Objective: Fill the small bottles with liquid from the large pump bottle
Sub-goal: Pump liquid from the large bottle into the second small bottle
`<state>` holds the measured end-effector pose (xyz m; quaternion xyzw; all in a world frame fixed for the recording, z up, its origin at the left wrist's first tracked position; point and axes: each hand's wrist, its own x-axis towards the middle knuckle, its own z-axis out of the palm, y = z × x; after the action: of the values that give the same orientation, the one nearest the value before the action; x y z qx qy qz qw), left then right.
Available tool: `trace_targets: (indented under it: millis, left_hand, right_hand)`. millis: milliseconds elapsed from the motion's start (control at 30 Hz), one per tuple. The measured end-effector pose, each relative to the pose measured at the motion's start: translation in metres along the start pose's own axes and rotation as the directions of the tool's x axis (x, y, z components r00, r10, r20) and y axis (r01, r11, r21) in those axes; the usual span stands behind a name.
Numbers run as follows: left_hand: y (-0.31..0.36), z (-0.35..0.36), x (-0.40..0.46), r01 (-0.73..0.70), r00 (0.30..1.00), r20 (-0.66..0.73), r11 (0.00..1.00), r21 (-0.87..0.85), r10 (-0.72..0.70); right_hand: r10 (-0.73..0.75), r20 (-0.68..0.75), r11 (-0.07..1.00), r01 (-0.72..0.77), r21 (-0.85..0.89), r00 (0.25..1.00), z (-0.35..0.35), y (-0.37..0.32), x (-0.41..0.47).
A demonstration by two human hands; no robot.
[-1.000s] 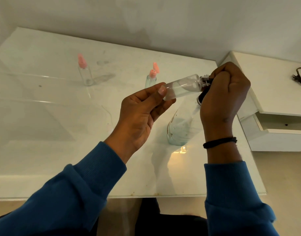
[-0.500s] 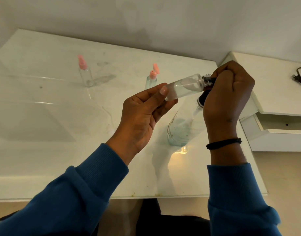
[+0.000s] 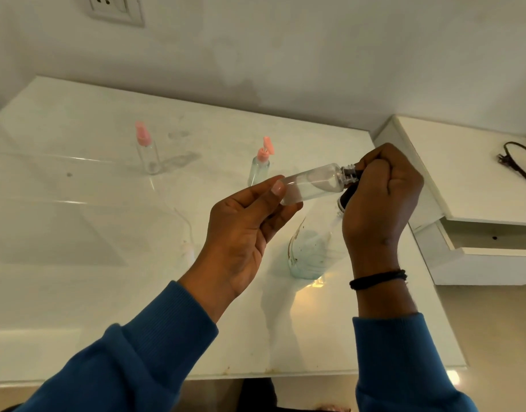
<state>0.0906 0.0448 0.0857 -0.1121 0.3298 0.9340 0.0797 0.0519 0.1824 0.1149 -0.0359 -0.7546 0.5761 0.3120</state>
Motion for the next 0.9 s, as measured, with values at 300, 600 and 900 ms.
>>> trace_targets:
  millis: [300, 600, 900]
  left_hand:
    - [-0.0004, 0.0030, 0.0012, 0.000, 1.000, -0.012, 1.000, 0.010, 0.000]
    - [-0.0015, 0.0063, -0.0003, 0.032, 0.999, -0.015, 0.999, -0.010, -0.032]
    - [-0.0022, 0.0045, -0.0008, 0.052, 0.999, -0.014, 0.998, -0.045, -0.052]
  right_hand:
    - [0.006, 0.002, 1.000, -0.006, -0.016, 1.000, -0.0020, -0.0035, 0.0005]
    - [0.007, 0.031, 1.000, -0.007, -0.024, 1.000, -0.0067, -0.0090, 0.0057]
    - [0.031, 0.054, 0.999, -0.032, 0.005, 0.998, -0.0078, -0.0062, 0.0051]
